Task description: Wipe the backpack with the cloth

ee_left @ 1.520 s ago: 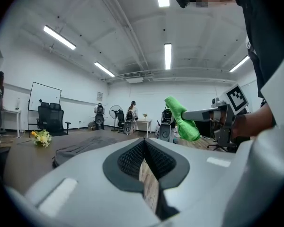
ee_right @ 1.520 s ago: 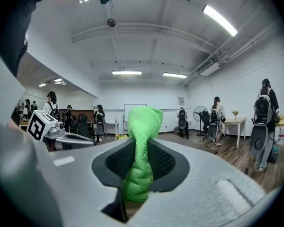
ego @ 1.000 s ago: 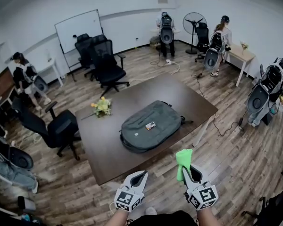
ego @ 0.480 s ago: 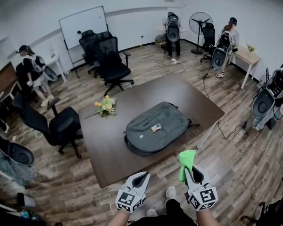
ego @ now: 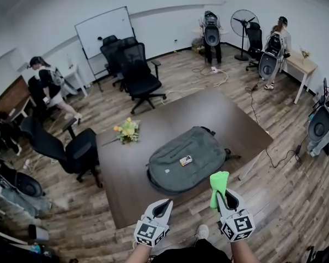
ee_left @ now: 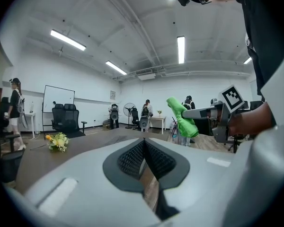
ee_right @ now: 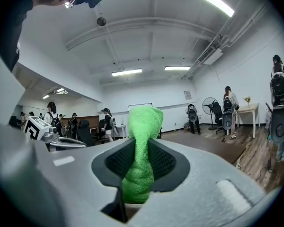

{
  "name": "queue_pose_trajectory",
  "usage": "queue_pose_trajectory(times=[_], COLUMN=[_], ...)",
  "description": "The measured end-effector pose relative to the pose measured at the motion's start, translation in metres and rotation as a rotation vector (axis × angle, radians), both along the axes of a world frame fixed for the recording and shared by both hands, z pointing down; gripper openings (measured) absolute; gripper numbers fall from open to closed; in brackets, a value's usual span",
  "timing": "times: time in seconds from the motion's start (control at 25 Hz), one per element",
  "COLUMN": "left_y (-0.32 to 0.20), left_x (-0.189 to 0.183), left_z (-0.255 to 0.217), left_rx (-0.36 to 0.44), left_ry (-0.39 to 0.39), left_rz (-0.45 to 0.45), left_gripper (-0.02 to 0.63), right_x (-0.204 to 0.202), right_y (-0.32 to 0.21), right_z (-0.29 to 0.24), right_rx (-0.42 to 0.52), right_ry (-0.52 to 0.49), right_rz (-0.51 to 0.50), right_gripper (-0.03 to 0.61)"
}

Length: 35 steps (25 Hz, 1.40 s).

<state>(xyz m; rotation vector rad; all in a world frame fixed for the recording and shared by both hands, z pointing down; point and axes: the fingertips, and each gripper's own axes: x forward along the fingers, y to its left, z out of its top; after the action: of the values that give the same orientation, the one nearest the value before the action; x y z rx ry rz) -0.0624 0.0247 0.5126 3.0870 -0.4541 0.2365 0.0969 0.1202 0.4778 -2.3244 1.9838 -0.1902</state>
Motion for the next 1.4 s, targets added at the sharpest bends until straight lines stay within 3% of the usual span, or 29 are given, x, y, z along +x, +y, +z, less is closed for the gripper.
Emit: queue_pose_trajectory(times=[0.28,0.68,1.08,1.4], left_y=[-0.026,-0.061,-0.091,-0.143], left_x=[0.052,0.065,0.033,0.006], left_z=[0.0,0.0,0.009,0.008], left_rx=[-0.042,-0.048,-0.083,-0.087], left_ry=[0.024,-0.027,-0.05,-0.006], left_rz=[-0.028,-0.156,-0.301,-0.38], left_gripper=[0.02,0.02,0.02,0.02], right_x=[0.055,0.084,0.05,0.011], right_y=[-0.044,-0.102,-0.163,-0.224], right_z=[0.001,0.02,0.035,0.017], right_rx=[0.0,-0.009,-0.046,-0.071], right_ry=[-0.003,-0.04,-0.091,-0.026], right_rz=[-0.063,-0.191,-0.342,-0.45], right_gripper=[0.086,0.086,0.086,0.086])
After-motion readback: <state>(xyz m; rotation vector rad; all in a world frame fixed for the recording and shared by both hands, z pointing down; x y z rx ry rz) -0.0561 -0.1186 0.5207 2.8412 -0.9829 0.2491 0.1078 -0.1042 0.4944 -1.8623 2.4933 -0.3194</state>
